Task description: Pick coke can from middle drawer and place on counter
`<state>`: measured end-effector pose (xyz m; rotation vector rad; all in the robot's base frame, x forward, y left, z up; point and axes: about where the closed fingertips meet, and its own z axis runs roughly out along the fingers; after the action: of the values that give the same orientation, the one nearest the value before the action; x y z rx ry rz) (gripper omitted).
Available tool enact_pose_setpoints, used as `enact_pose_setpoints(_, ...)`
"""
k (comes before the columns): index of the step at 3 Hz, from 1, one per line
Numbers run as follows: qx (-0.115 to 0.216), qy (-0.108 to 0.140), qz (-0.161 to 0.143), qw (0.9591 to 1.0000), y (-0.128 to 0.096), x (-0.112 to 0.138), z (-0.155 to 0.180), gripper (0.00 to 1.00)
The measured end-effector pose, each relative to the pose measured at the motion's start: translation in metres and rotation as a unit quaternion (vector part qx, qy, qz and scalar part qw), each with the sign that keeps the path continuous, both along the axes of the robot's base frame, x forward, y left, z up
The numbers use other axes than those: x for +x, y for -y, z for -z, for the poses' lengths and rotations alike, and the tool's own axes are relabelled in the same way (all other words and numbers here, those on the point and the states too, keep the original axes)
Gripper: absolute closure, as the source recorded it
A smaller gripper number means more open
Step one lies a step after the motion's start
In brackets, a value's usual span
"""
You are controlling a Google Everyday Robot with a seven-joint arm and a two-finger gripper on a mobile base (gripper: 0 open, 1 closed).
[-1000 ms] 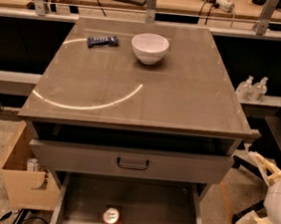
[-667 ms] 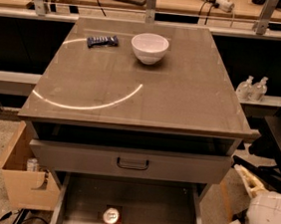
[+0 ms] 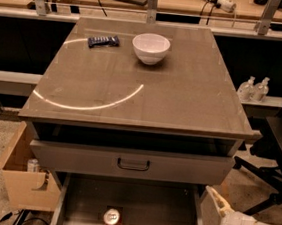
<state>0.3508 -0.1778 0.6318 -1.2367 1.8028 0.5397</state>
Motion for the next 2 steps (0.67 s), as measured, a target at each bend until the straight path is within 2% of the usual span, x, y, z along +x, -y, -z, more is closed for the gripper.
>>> enact_pose_setpoints(1, 0.041, -0.005, -0.026, 0.9988, -0.0220, 0.0015, 0.0507, 0.00)
enact_pose_setpoints(2, 0.047, -0.008, -0.029, 0.9984, -0.0285, 0.0049, 0.0583, 0.00)
